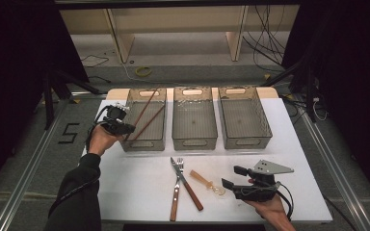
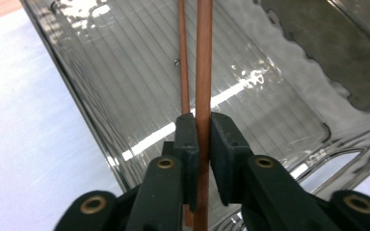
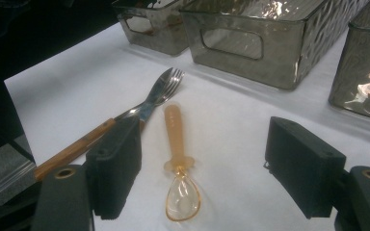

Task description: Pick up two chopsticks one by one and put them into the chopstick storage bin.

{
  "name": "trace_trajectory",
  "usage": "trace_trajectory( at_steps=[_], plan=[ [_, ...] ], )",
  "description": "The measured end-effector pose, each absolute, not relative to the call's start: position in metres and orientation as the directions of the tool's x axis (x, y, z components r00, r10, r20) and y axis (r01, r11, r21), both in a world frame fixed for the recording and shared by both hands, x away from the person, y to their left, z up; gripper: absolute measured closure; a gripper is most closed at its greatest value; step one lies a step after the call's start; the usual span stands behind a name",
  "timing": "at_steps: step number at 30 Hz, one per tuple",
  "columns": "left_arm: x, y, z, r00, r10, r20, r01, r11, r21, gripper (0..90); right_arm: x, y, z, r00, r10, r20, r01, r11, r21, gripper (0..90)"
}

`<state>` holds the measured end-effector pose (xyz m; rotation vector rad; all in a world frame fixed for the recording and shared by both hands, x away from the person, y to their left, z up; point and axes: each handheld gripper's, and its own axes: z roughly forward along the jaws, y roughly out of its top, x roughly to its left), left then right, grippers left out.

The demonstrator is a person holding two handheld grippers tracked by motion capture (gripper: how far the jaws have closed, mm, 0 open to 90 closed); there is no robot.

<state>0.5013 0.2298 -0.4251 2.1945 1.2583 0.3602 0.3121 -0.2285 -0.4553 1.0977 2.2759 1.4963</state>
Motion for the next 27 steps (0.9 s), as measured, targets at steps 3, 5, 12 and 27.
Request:
trace_trajectory(
  at_steps=[3, 5, 12, 27],
  plan=[
    [0.5, 0.231, -0.424, 0.509, 0.858, -0.061, 0.699, -0.371, 0.611, 74.2, 0.312, -0.228, -0.455, -0.701, 0.678, 0.222, 0.472, 0.208, 0.856, 29.7],
    [0.498, 0.231, -0.423, 0.502, 0.862, -0.073, 0.698, -0.354, 0.622, 66.9, 0.312, -0.229, -0.455, -0.701, 0.678, 0.221, 0.472, 0.208, 0.857, 29.7],
    [0.482, 0.229, -0.415, 0.529, 0.841, -0.109, 0.664, -0.331, 0.67, 43.9, 0.312, -0.229, -0.455, -0.701, 0.678, 0.221, 0.471, 0.208, 0.857, 29.7],
    [0.439, 0.223, -0.415, 0.596, 0.791, -0.141, 0.537, -0.262, 0.802, 24.4, 0.323, -0.224, -0.446, -0.701, 0.683, 0.206, 0.481, 0.239, 0.844, 28.1]
  ],
)
